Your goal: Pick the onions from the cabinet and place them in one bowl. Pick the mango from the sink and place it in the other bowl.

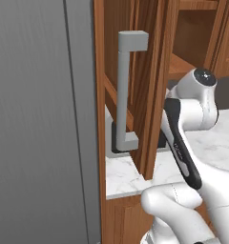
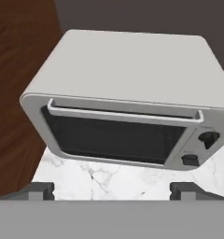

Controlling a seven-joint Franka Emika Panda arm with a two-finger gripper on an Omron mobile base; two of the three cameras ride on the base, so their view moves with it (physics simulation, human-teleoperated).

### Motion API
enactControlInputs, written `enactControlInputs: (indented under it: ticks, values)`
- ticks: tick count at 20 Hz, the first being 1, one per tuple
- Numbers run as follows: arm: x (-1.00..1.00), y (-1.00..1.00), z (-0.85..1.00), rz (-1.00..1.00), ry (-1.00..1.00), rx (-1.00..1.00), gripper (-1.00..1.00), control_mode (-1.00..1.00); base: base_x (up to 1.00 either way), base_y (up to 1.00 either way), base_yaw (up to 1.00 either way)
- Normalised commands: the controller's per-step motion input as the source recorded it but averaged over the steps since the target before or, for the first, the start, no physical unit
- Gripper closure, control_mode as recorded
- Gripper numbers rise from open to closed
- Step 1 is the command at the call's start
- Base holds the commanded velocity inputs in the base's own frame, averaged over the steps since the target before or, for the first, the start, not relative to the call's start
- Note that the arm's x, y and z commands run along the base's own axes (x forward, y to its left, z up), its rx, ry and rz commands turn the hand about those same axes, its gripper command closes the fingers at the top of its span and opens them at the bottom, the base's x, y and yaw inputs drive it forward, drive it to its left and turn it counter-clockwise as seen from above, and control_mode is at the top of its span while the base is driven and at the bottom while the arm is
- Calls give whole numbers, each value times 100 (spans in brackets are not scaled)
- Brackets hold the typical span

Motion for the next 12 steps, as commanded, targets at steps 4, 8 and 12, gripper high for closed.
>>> enactControlInputs:
  ticks: [4, 8, 12]
  values:
    - [-10, -25, 48, -5, -5, 2, -100, -100, 0, 0, 0]
    - [-8, -30, 53, -5, -1, 1, -100, -100, 0, 0, 0]
    - [-9, -18, 50, -8, 0, 0, -100, -100, 0, 0, 0]
